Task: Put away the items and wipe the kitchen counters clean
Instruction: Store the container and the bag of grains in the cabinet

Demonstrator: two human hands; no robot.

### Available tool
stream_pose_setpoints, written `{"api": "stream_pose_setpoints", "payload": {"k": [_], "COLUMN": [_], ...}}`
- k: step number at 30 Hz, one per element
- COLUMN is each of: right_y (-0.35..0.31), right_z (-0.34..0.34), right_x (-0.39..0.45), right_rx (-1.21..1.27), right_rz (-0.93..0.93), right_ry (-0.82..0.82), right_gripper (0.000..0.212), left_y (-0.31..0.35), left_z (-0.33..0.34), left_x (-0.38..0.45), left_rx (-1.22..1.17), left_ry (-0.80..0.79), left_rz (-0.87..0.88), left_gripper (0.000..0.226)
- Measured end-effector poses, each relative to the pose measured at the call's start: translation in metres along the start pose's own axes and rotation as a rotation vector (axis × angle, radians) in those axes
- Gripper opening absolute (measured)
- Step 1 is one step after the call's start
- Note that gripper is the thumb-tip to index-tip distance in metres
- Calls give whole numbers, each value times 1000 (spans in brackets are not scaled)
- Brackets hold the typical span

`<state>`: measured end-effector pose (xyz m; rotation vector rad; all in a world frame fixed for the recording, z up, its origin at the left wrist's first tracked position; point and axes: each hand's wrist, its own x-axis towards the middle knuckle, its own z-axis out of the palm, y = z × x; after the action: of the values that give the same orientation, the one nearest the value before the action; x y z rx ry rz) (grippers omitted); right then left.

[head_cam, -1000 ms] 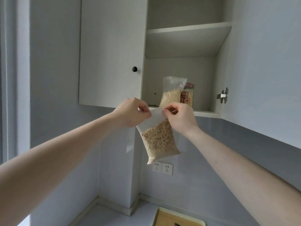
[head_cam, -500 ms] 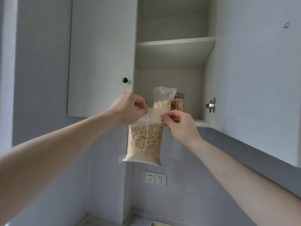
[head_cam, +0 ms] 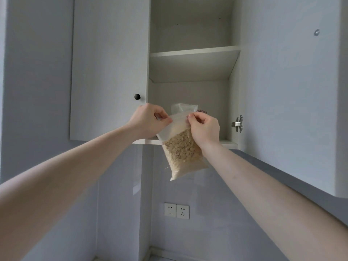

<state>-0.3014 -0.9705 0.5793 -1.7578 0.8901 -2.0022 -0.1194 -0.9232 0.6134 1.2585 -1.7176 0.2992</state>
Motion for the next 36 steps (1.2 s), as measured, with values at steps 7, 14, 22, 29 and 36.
{"api": "stream_pose_setpoints", "payload": {"k": [7, 14, 22, 29, 36], "right_y": [-12, -2, 8, 36, 57], "right_z": [7, 15, 15, 12, 16], "right_x": [55, 82, 121, 148, 168], "right_rx": [44, 102, 49, -52, -99], "right_rz": [116, 169, 108, 79, 71], "right_ry": [265, 407, 482, 510, 530], "right_gripper": [21, 23, 23, 22, 23], "left_y": [0, -12, -44, -77, -107], "left_z": [6, 33, 73, 108, 127], "left_x": [24, 36, 46, 61, 82], "left_rx": [-194, -120, 265, 442, 403], "left_ry": [51, -29, -322, -496, -475], "left_rz": [-167, -240, -153, -141, -130], "left_gripper": [30, 23, 25, 49, 49]}}
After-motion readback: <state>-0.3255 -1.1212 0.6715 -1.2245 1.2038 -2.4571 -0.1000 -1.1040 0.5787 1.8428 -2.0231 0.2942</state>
